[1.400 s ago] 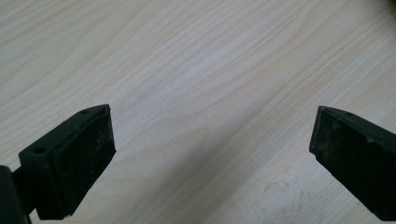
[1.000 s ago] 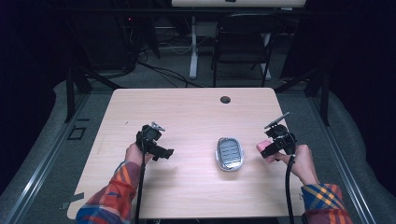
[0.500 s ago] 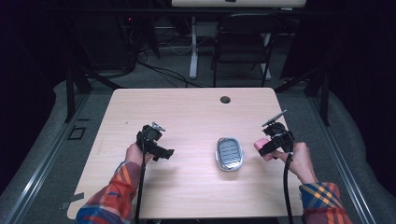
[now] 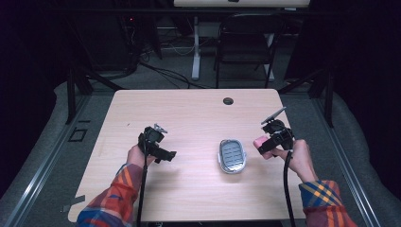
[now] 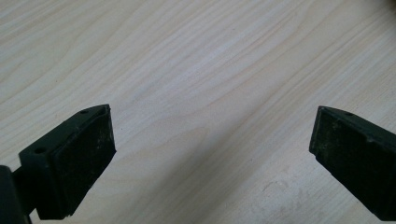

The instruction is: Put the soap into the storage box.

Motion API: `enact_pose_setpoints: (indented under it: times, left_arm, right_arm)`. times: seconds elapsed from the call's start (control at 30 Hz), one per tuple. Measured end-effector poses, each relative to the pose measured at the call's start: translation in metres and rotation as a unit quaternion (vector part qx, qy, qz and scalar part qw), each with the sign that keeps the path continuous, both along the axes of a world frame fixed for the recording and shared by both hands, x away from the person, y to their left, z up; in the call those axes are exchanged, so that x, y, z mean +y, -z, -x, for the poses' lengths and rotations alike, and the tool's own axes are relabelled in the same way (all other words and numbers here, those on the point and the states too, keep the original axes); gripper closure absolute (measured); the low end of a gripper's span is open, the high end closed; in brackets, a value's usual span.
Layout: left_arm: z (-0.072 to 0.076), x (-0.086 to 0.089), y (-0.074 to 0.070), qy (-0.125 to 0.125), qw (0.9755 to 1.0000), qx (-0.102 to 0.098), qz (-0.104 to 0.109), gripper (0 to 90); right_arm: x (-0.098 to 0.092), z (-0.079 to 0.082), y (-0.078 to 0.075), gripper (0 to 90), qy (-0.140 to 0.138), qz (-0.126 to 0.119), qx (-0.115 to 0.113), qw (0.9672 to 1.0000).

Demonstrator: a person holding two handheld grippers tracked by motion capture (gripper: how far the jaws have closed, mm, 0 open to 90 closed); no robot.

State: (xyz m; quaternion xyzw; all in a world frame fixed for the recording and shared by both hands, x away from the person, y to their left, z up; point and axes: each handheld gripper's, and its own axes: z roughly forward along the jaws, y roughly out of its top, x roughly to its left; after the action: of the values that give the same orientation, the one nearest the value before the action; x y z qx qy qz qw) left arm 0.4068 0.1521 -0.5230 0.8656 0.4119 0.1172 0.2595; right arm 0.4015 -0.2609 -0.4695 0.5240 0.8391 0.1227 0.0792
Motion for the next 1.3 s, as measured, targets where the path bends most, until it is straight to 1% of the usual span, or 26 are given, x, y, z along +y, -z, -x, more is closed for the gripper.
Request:
enact_pose_setpoints:
  times: [0.07, 0.17, 0.2, 0.23, 0.27, 0.33, 0.37, 0.4, 0.43, 0.53, 0.63, 0.73, 0.77, 0.8, 0.93, 0.97, 1.0, 1.13, 1.17, 1.2, 1.23, 1.27, 1.3]
  left_arm:
    - [0.000, 0.000, 0.000, 0.000, 1.0000, 0.000, 0.000, 0.2]
    - [0.000, 0.000, 0.000, 0.000, 1.0000, 0.000, -0.001, 0.2]
    - [0.000, 0.000, 0.000, 0.000, 1.0000, 0.000, -0.001, 0.2]
    - [0.000, 0.000, 0.000, -0.001, 1.0000, -0.001, -0.001, 0.2]
    - [0.000, 0.000, 0.000, -0.001, 1.0000, -0.001, -0.001, 0.2]
    - [0.000, 0.000, 0.000, -0.001, 1.0000, -0.001, -0.001, 0.2]
    - [0.000, 0.000, 0.000, 0.000, 1.0000, -0.001, -0.001, 0.2]
    - [0.000, 0.000, 0.000, -0.001, 1.0000, -0.001, -0.002, 0.2]
    - [0.000, 0.000, 0.000, -0.001, 1.0000, -0.001, -0.001, 0.2]
    - [0.000, 0.000, 0.000, -0.001, 1.0000, -0.001, -0.001, 0.2]
    - [0.000, 0.000, 0.000, -0.001, 1.0000, -0.001, -0.001, 0.2]
    - [0.000, 0.000, 0.000, 0.000, 1.0000, -0.001, -0.002, 0.2]
    - [0.000, 0.000, 0.000, 0.000, 1.0000, 0.000, -0.002, 0.2]
    - [0.000, 0.000, 0.000, 0.000, 1.0000, 0.000, -0.002, 0.2]
    - [0.000, -0.001, 0.000, 0.003, 1.0000, 0.002, -0.003, 0.2]
    - [0.000, -0.001, 0.000, 0.003, 1.0000, 0.002, -0.004, 0.2]
    - [0.000, -0.001, 0.000, 0.004, 1.0000, 0.002, -0.003, 0.2]
    - [0.000, -0.001, 0.000, 0.003, 1.0000, 0.000, -0.004, 0.2]
    - [0.000, -0.001, 0.000, 0.003, 1.0000, 0.000, -0.004, 0.2]
    - [0.001, -0.001, 0.000, 0.002, 1.0000, -0.001, -0.005, 0.2]
    - [0.001, -0.001, 0.000, 0.003, 1.0000, 0.000, -0.004, 0.2]
    - [0.001, -0.001, 0.000, 0.002, 1.0000, -0.001, -0.005, 0.2]
    - [0.001, -0.001, 0.000, 0.002, 1.0000, -0.001, -0.004, 0.2]
  right_arm:
    - [0.002, -0.001, -0.001, 37.0, 0.000, -0.003, -0.002, 1.0000]
    - [0.004, -0.002, -0.002, 37.0, -0.002, 0.001, -0.004, 1.0000]
    - [0.005, -0.003, -0.002, 37.0, 0.000, -0.002, -0.007, 1.0000]
    - [0.005, -0.005, -0.005, 37.0, -0.005, -0.005, -0.005, 1.0000]
    - [0.006, -0.005, -0.005, 37.0, -0.002, -0.004, -0.010, 0.9999]
    - [0.006, -0.006, -0.007, 37.0, -0.007, -0.003, -0.006, 1.0000]
    - [0.007, -0.006, -0.007, 37.0, -0.004, -0.003, -0.008, 1.0000]
    - [0.008, -0.006, -0.007, 37.0, -0.001, -0.010, -0.014, 0.9999]
    - [0.008, -0.007, -0.009, 37.0, -0.008, -0.002, -0.007, 0.9999]
    - [0.009, -0.007, -0.008, 37.0, -0.006, -0.004, -0.010, 0.9999]
    - [0.012, -0.008, -0.009, 37.0, -0.011, -0.003, -0.005, 0.9999]
    - [0.015, -0.008, -0.010, 37.0, -0.012, -0.004, -0.008, 0.9999]
    - [0.017, -0.008, -0.011, 37.0, -0.018, -0.001, -0.005, 0.9998]
    - [0.017, -0.008, -0.011, 37.0, -0.018, -0.001, -0.005, 0.9998]
    - [0.021, -0.007, -0.011, 36.9, -0.022, -0.004, -0.006, 0.9997]
    - [0.023, -0.006, -0.010, 37.0, -0.015, -0.011, -0.012, 0.9998]
    - [0.024, -0.006, -0.011, 37.0, -0.023, -0.002, -0.006, 0.9997]
    - [0.028, -0.005, -0.010, 37.0, -0.028, -0.004, -0.006, 0.9996]
    - [0.028, -0.006, -0.010, 37.0, -0.034, -0.001, 0.000, 0.9994]
    - [0.029, -0.006, -0.010, 37.0, -0.033, -0.003, -0.002, 0.9995]
    - [0.030, -0.006, -0.009, 37.0, -0.037, -0.003, -0.002, 0.9993]
    - [0.032, -0.006, -0.009, 37.0, -0.035, -0.006, -0.006, 0.9994]
    - [0.033, -0.006, -0.009, 37.0, -0.038, -0.002, -0.004, 0.9993]
